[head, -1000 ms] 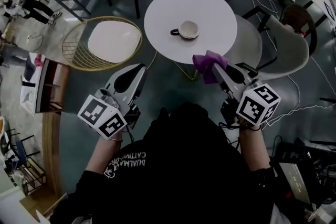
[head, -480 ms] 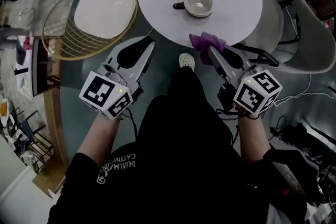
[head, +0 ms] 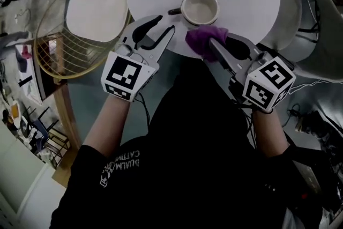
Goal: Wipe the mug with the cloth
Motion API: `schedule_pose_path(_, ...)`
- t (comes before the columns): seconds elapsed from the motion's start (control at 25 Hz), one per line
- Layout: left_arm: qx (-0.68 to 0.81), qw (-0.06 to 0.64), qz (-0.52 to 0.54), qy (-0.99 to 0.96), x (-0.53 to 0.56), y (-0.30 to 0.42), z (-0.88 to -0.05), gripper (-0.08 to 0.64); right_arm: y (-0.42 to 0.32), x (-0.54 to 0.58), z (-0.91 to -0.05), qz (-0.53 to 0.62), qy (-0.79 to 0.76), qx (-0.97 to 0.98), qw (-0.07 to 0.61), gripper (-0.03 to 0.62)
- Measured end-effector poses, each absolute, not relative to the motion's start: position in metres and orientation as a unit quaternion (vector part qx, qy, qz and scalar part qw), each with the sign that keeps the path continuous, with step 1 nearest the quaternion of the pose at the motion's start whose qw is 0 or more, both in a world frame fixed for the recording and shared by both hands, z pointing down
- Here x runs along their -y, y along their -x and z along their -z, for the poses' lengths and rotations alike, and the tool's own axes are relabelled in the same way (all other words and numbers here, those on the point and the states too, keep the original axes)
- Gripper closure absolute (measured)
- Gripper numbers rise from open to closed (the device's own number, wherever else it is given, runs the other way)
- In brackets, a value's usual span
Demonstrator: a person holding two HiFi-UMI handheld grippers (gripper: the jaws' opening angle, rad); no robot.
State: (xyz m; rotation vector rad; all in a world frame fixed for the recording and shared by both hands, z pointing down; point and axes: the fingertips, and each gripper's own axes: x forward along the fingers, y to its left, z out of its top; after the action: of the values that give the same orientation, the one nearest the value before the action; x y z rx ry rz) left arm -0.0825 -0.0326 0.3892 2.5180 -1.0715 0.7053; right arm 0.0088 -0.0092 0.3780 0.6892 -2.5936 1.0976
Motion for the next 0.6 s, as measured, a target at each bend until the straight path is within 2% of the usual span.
schedule_pose_path(0.12,0.349,0.136,-0.288,-0.881,0.051,0.072,-0.406,0.37,-0.006,0.017,-0.391,-0.391,-0.215,0.886,0.128,0.548)
schedule_pose_path(0.24,0.326,0.129,-0.317,-0.881,0.061,0.069,-0.419,0.354,0.001,0.019,-0.398,-0.4,-0.193,0.886,0.133,0.548)
schedule_pose_path(0.4,0.281,0.105,-0.364,-0.882,0.062,0.064,-0.436,0.357,0.004,0.02,-0.402,-0.409,-0.165,0.887,0.135,0.548)
schedule_pose_path(0.6,0.241,0.059,-0.419,-0.873,0.064,0.06,-0.452,0.411,0.001,0.023,-0.406,-0.436,-0.144,0.881,0.12,0.548)
